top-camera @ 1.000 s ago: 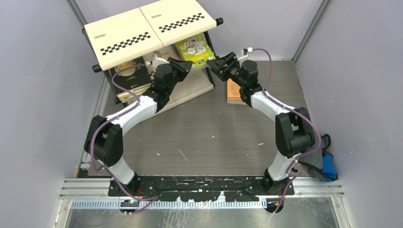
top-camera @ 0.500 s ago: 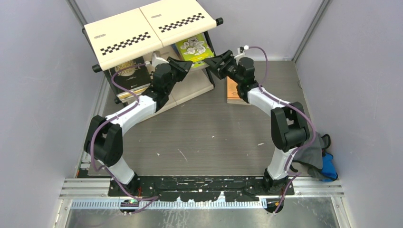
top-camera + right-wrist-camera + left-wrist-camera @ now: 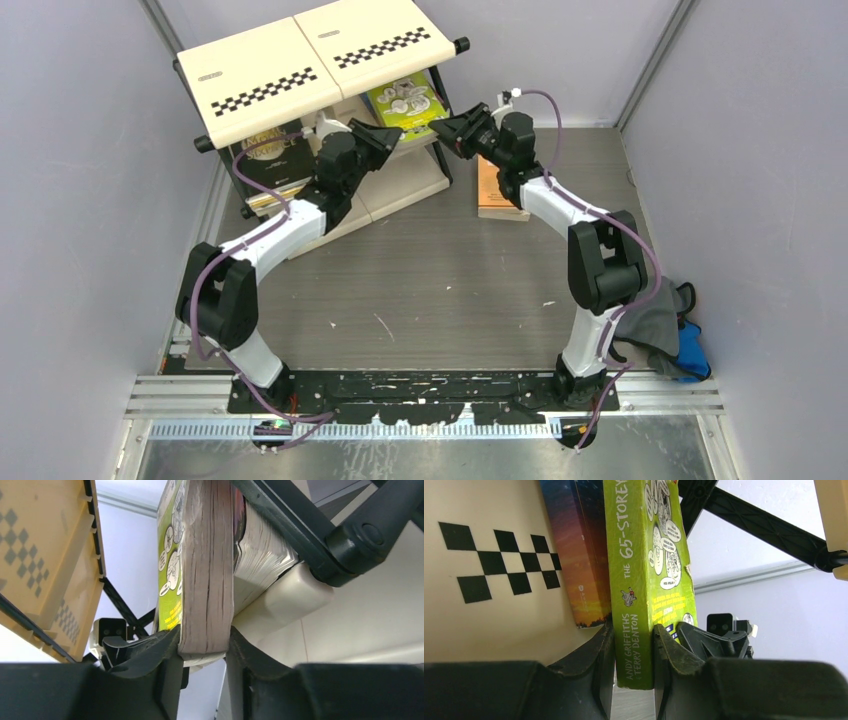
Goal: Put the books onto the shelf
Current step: Place the book on the shelf.
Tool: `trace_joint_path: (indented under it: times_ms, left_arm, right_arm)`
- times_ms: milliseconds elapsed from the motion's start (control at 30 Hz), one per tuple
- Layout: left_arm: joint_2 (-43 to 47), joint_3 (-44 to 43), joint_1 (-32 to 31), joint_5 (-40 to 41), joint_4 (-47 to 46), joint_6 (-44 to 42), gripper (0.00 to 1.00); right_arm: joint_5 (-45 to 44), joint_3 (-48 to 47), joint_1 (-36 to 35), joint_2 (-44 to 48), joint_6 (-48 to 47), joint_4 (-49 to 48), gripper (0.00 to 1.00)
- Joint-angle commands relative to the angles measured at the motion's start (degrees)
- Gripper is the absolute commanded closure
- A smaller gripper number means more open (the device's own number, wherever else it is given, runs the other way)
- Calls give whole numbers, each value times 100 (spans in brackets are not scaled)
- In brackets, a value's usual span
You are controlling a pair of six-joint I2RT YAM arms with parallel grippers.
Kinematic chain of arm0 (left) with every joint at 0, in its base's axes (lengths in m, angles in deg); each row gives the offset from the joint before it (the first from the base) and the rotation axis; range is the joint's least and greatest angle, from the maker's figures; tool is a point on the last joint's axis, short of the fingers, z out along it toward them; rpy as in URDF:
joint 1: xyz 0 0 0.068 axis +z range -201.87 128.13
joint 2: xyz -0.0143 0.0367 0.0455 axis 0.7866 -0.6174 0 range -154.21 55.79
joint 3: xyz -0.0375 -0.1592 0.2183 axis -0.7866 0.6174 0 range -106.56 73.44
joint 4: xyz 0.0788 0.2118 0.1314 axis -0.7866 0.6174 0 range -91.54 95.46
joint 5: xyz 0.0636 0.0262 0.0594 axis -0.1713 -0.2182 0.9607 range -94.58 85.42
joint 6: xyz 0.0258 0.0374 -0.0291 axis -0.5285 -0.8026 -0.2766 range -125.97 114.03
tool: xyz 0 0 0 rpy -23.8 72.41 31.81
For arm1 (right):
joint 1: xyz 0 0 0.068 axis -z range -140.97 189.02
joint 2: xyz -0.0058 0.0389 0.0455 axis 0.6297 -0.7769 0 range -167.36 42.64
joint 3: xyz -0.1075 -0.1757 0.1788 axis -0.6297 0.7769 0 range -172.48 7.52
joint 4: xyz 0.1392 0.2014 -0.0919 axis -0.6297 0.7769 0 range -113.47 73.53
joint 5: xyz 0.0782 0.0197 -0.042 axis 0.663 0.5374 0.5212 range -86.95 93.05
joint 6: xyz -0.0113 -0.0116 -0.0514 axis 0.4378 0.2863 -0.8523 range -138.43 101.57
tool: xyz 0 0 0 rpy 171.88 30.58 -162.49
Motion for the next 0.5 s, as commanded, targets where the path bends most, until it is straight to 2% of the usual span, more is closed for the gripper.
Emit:
trace_joint_path:
  times_ms: [0, 133, 267, 467]
  left_arm:
    - [214, -128, 61, -192, -78, -108, 84]
    - [247, -115, 67, -259, -65, -128, 81]
    - [282, -137, 104, -372, -1, -139, 79]
    - [412, -161, 121, -380, 114, -297, 78]
  right_arm:
    - [230, -431, 20, -52, 146, -299, 67]
    - [238, -444, 26, -27, 175, -310, 84]
    - [216, -444, 43, 68, 177, -304, 96]
    - [174, -479, 43, 220, 79, -193, 99]
